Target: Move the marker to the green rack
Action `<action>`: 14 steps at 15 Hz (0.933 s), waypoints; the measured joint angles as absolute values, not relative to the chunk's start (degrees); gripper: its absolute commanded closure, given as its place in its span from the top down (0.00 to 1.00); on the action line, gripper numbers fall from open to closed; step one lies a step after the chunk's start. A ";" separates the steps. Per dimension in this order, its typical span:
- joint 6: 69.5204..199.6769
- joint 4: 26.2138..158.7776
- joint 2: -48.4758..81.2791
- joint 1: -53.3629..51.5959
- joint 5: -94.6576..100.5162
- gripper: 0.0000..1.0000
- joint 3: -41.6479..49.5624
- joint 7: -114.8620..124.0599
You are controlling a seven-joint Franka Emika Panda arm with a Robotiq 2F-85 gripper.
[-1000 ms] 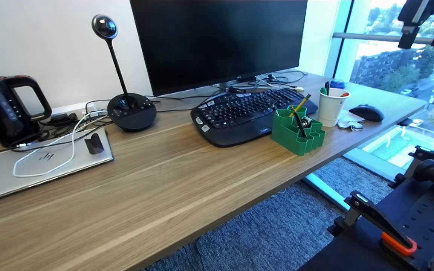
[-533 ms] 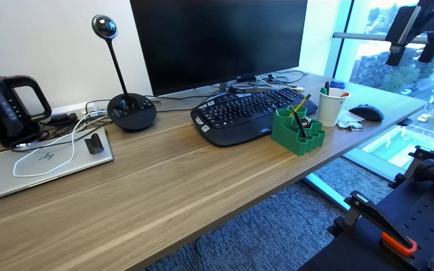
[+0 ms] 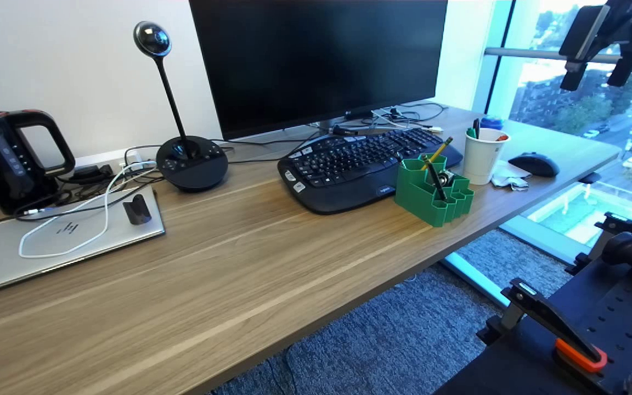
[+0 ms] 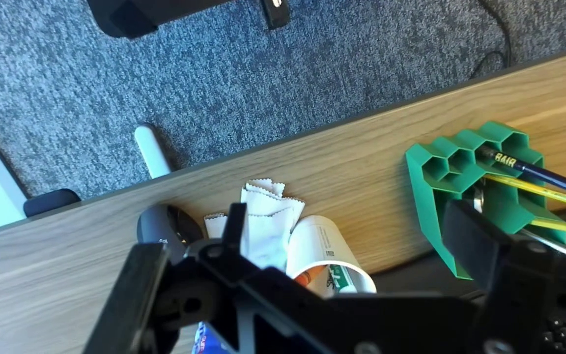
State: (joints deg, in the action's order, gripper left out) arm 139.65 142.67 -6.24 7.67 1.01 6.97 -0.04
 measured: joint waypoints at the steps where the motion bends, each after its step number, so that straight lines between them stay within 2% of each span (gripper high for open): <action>1: 139.65 142.50 -6.11 7.67 1.01 1.00 7.04 -0.04; 14: 139.42 142.22 -5.79 7.66 0.79 1.00 7.09 -0.04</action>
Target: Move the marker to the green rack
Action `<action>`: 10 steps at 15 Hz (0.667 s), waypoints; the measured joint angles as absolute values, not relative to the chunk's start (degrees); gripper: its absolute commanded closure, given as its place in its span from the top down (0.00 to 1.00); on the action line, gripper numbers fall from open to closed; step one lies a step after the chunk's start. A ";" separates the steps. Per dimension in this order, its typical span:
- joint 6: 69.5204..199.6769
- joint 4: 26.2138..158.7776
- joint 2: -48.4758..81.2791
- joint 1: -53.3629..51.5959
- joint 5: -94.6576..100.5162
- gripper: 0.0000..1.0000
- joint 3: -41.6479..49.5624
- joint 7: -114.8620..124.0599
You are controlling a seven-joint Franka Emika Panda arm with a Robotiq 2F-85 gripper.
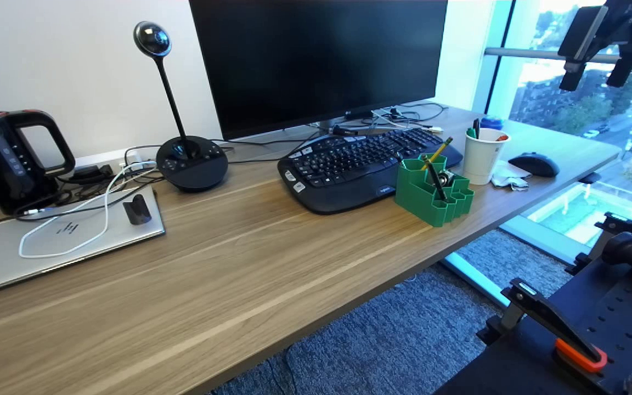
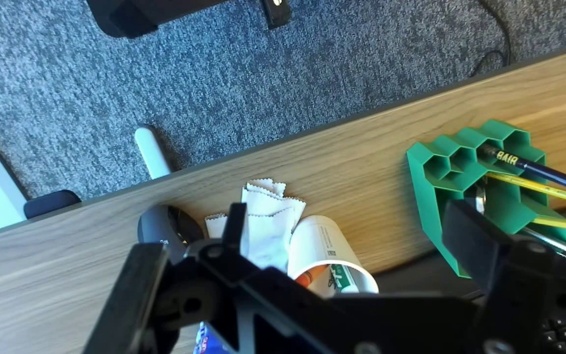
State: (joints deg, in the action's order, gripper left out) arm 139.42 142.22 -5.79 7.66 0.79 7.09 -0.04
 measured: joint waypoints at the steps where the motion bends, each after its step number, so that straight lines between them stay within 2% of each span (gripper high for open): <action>1: 139.42 142.23 -5.77 7.66 0.79 1.00 7.09 0.05; 10: 141.04 141.04 -4.13 6.87 0.82 1.00 6.18 3.86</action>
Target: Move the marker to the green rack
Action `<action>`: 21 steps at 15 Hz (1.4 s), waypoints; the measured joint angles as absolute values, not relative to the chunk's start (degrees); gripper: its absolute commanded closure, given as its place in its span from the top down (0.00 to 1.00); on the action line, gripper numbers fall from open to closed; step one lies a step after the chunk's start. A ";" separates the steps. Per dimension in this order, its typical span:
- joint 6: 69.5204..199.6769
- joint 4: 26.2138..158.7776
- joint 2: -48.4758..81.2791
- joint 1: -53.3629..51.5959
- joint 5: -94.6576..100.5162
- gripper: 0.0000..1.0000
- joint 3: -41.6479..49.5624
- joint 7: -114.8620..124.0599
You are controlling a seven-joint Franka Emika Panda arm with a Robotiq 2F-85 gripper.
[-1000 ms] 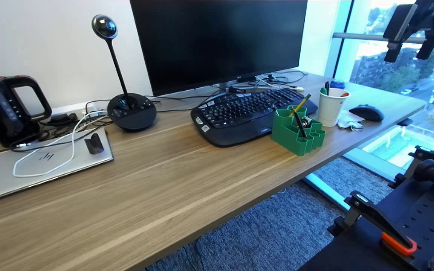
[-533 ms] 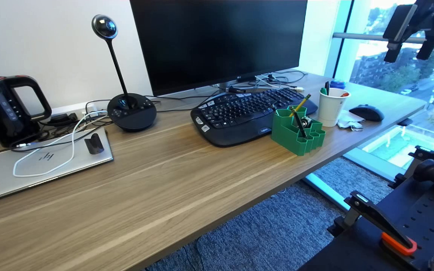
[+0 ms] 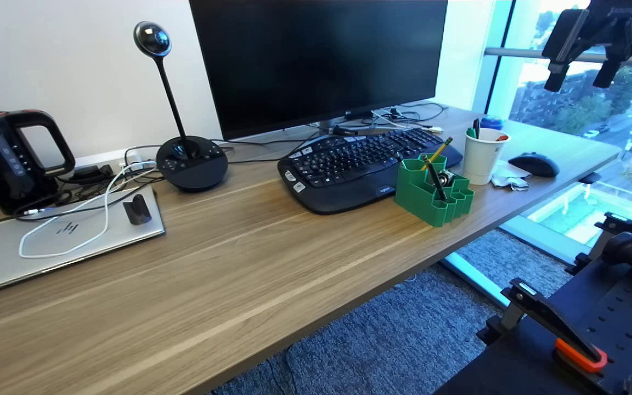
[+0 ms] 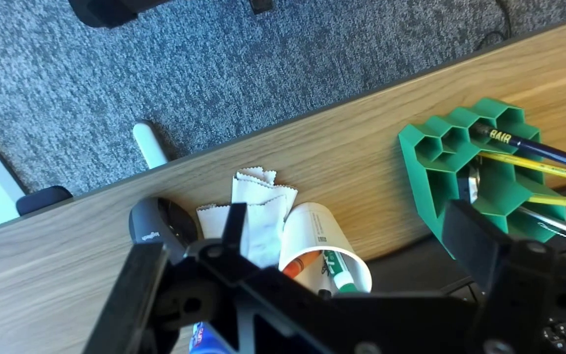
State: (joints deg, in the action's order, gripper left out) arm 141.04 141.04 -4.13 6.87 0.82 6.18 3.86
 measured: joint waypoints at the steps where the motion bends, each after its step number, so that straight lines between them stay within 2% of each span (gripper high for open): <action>1: 141.15 140.50 -3.50 6.76 0.82 1.00 5.99 4.51; 21: 140.49 124.99 12.43 4.86 7.37 1.00 6.04 21.98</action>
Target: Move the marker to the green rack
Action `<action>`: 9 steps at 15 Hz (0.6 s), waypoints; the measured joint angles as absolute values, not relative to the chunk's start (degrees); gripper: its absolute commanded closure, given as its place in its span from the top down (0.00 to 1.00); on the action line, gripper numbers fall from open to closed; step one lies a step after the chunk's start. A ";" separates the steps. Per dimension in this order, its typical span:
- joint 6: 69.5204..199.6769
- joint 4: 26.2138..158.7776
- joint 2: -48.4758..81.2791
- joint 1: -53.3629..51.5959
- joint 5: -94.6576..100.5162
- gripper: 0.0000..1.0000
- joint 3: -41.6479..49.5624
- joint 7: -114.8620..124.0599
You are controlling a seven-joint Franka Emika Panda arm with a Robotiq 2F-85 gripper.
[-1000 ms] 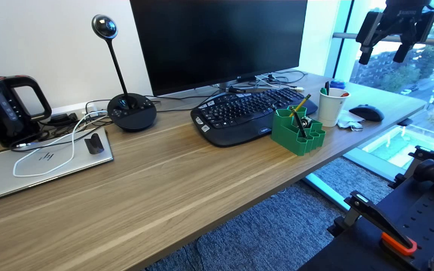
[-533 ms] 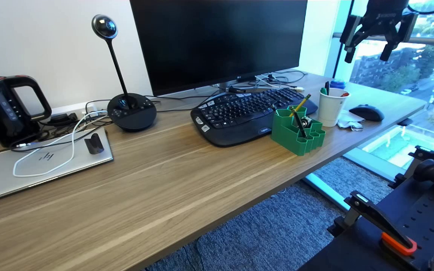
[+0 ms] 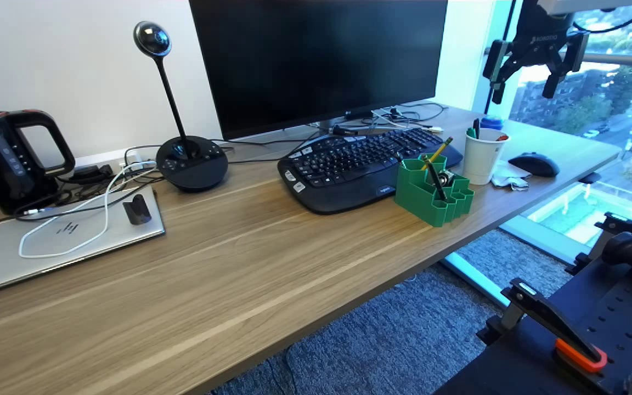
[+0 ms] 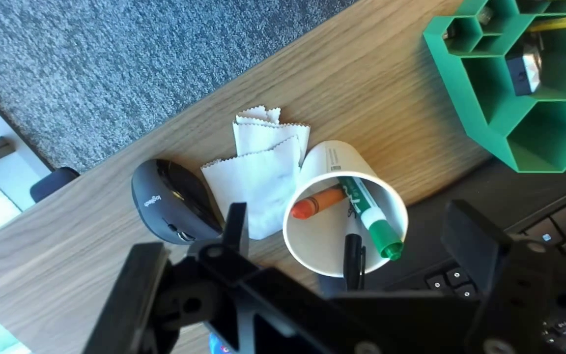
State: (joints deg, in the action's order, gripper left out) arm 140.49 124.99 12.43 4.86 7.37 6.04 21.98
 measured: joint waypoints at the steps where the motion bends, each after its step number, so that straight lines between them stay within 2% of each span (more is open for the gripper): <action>1: 140.49 124.82 12.81 4.68 7.38 1.00 6.07 22.12; 9: 140.34 123.98 14.05 4.14 7.40 1.00 6.21 22.13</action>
State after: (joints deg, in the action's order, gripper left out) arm 140.34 123.98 14.05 4.14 7.40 6.21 22.13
